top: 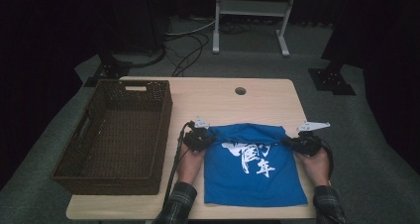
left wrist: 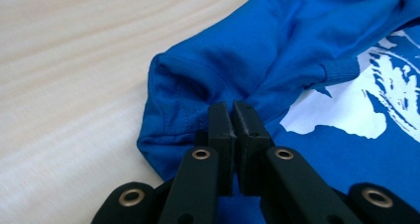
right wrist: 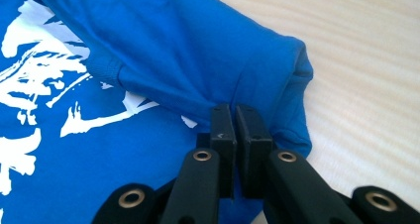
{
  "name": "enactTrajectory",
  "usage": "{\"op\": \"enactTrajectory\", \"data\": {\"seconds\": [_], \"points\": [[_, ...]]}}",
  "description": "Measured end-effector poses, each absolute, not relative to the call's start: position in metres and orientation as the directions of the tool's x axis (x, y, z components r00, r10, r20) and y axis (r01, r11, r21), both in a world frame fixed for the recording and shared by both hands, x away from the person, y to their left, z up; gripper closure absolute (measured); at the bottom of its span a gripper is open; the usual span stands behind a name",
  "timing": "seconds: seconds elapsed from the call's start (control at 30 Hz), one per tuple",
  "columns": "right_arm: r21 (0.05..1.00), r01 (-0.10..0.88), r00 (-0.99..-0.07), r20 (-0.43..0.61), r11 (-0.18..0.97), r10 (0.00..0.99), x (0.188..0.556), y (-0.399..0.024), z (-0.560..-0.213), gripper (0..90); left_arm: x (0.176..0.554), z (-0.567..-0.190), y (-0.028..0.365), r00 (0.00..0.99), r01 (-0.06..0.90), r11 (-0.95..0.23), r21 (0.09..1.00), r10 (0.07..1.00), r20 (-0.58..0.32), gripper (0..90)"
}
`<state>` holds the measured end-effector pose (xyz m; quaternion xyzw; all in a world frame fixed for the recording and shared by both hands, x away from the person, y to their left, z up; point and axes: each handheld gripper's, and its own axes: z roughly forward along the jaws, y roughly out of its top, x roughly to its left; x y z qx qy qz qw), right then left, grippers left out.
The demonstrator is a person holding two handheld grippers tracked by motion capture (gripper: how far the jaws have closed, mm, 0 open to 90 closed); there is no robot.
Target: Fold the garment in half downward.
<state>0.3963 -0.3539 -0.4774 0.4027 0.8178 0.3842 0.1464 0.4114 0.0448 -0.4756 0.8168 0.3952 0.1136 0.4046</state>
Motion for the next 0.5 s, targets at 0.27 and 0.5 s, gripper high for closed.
{"op": "enactTrajectory", "data": {"seconds": [0.27, 0.5], "points": [[0.746, 0.554, -0.625, 0.080, 0.369, 0.777, 0.417, -0.352, -0.477, 87.0, 0.426, -0.474, 0.047, 0.650, 0.564, -0.344, 0.751, 0.745, -0.147, 87.3], [0.775, 0.533, -0.632, 0.097, 0.340, 0.769, 0.402, -0.357, -0.472, 86.9, 0.411, -0.470, 0.051, 0.665, 0.535, -0.329, 0.778, 0.732, -0.148, 87.3]]}}
